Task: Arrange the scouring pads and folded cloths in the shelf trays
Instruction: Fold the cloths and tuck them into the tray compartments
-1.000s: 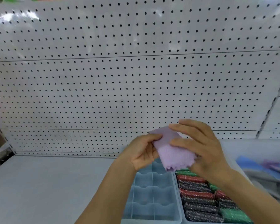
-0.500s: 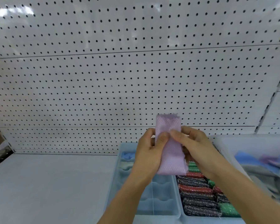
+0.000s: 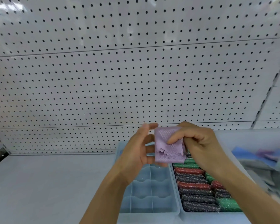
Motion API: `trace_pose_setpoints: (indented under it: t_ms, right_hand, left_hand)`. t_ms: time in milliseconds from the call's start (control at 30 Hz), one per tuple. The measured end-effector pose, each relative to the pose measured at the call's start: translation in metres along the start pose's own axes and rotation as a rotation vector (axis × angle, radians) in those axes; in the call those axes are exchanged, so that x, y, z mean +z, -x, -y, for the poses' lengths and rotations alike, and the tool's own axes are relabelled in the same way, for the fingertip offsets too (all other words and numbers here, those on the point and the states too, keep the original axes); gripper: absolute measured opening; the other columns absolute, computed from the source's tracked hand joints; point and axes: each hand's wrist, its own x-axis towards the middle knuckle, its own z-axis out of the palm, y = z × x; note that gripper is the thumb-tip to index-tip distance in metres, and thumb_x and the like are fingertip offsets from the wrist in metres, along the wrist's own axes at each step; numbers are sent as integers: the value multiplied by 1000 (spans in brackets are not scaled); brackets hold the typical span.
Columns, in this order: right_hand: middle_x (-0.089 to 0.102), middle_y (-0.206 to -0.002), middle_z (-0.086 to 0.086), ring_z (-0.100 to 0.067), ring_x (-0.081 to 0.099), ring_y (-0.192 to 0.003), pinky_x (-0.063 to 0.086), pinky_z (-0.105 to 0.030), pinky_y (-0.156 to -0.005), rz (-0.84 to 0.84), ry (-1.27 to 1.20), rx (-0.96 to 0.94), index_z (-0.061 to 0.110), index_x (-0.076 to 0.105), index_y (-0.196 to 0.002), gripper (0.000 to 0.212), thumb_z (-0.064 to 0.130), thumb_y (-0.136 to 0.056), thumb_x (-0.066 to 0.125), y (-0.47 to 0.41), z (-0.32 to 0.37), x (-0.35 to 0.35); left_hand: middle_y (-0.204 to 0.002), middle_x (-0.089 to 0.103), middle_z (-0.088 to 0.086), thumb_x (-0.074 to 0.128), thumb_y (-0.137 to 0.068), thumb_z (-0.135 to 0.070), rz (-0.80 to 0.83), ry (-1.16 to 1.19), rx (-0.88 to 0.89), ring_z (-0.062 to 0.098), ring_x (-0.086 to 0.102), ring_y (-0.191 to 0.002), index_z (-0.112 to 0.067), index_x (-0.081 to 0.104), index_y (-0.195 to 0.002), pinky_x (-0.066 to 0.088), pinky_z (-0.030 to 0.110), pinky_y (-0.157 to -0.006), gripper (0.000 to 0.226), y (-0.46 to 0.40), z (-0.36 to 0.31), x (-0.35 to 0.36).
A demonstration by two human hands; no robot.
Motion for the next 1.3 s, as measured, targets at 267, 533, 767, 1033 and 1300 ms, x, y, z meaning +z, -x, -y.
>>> trace_pose_setpoints:
  t_ms: [267, 533, 767, 1033, 1300]
  right_hand:
    - [67, -98, -9, -32, 63, -81, 55, -50, -68, -59, -366, 244, 34, 63, -120, 26, 32, -96, 53, 0, -3, 6]
    - [69, -85, -12, -23, 61, -62, 52, -27, -51, -7, -538, 324, 13, 75, -86, 19, 4, -70, 68, 2, -3, 18]
    - [70, -98, -14, -27, 66, -79, 55, -31, -64, -5, -467, 291, 6, 75, -69, 31, -10, -82, 51, 2, -9, 26]
    - [67, -97, -8, -26, 65, -83, 56, -38, -74, 27, -129, 323, 18, 68, -99, 32, -6, -78, 72, 5, -28, 48]
    - [67, -91, 14, -1, 61, -84, 47, -18, -74, 332, 357, 367, 29, 66, -98, 28, 16, -75, 75, -5, -79, 90]
  left_hand:
    - [-103, 69, 13, 64, -89, -3, -148, -155, 46, 23, 69, -74, -5, 66, -102, 58, 31, -59, 13, 3, -1, -5]
    - [-100, 68, 9, 64, -87, 1, -96, -54, 181, 30, 68, -74, -13, 67, -93, 56, 32, -60, 16, 10, -2, -9]
    - [-119, 62, 23, 55, -81, -18, -6, 118, 49, 40, 65, -98, -10, 69, -82, 57, 37, -76, 16, 11, 7, -28]
    - [-104, 69, 2, 75, -79, -5, -145, -389, 35, 16, 67, -93, -27, 68, -106, 57, 26, -79, 35, 15, 24, -60]
    - [-101, 69, -11, 71, -77, 3, -196, -801, 106, -1, 64, -92, -30, 61, -102, 48, 11, -85, 43, 7, 61, -102]
